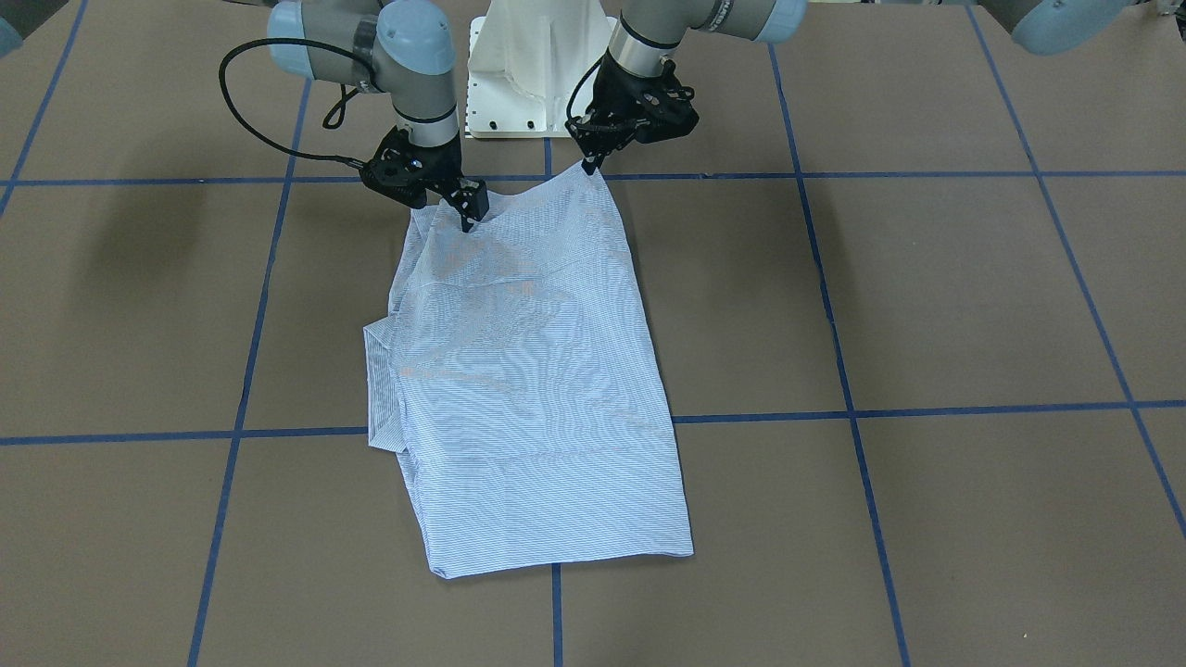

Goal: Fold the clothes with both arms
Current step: 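Grasp the near shirt edge with both grippers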

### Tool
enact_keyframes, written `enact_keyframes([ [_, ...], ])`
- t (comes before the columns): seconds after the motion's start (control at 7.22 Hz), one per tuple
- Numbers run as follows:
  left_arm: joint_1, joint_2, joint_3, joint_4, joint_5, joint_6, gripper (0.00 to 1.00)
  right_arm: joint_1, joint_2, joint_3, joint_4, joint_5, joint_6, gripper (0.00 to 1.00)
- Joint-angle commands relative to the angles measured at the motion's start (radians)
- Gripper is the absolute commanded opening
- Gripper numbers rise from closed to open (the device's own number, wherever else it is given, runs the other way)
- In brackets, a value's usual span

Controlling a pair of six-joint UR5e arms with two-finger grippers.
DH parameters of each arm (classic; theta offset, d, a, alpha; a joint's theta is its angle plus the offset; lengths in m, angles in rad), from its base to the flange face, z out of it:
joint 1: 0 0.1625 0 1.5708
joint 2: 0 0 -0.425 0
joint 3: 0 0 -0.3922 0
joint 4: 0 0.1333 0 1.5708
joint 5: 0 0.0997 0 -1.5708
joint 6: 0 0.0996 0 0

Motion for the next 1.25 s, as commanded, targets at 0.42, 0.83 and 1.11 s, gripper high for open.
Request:
enact_keyframes([
  [0.42,-0.002,0.003,0.000,0.000,0.000,0.002,0.00,-0.001,0.001,0.005,0.002,0.010,-0.001,0.23],
  [0.83,-0.003,0.005,0.000,0.000,0.000,0.000,0.00,-0.001,0.003,0.007,0.002,0.009,0.000,0.00],
  [1.11,-0.002,0.000,-0.002,0.000,0.000,0.000,0.00,0.005,0.000,0.072,0.000,0.009,0.000,0.00],
])
